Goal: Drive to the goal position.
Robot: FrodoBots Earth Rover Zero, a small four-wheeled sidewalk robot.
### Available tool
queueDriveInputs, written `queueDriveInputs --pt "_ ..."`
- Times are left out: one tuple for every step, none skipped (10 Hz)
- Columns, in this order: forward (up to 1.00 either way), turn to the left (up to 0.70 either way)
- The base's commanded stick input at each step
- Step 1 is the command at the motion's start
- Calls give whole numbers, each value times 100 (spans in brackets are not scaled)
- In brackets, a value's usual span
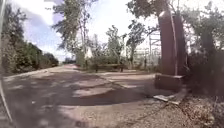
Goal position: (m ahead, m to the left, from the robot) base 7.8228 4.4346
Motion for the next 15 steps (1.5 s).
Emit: queueDriveInputs --pt "70 0" --pt "70 0" --pt "70 0" --pt "70 0" --pt "70 -21" --pt "70 -3" --pt "70 -2" --pt "70 0" --pt "70 0" --pt "70 -11" --pt "70 -22" --pt "70 -11" --pt "70 0" --pt "70 0" --pt "70 0"
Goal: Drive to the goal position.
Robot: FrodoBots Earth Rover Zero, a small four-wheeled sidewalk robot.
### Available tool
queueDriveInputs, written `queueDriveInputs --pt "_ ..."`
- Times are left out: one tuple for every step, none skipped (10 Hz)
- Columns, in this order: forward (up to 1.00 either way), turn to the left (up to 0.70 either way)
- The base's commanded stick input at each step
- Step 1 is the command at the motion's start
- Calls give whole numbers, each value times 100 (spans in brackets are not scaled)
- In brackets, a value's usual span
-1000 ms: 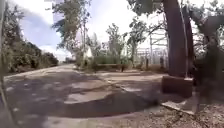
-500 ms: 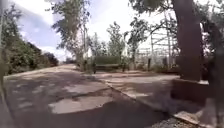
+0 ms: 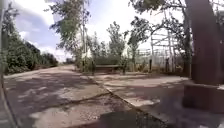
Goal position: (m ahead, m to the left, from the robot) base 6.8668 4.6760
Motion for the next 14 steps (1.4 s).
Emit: queueDriveInputs --pt "70 0" --pt "70 0" --pt "70 0" --pt "70 18" --pt "70 35" --pt "70 35" --pt "70 35" --pt "70 35" --pt "70 35" --pt "70 35" --pt "70 35" --pt "70 35" --pt "70 35" --pt "70 35"
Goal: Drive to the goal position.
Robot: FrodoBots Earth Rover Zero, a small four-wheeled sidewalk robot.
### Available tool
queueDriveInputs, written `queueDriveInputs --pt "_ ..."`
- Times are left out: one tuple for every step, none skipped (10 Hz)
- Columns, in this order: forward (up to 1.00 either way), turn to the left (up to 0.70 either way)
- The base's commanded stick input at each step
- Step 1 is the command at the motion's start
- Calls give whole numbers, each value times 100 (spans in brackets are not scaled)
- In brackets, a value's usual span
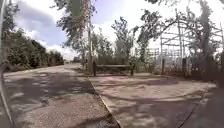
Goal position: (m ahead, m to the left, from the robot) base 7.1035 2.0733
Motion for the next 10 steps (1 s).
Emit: queueDriveInputs --pt "70 35" --pt "70 34" --pt "70 34" --pt "70 10" --pt "70 0" --pt "70 0" --pt "70 0" --pt "70 0" --pt "70 0" --pt "70 0"
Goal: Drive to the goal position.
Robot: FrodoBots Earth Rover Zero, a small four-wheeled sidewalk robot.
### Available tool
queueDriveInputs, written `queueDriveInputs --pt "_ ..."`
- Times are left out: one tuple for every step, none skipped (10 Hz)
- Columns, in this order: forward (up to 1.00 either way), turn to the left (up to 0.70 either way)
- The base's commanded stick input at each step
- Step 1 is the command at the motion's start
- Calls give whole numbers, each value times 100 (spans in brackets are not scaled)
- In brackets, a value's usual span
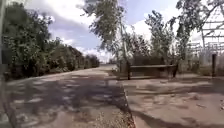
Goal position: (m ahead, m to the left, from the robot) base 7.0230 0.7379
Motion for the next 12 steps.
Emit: queueDriveInputs --pt "70 0" --pt "70 0" --pt "70 0" --pt "70 0" --pt "70 0" --pt "70 -1" --pt "70 -8" --pt "70 -8" --pt "70 -8" --pt "70 -8" --pt "70 0" --pt "70 0"
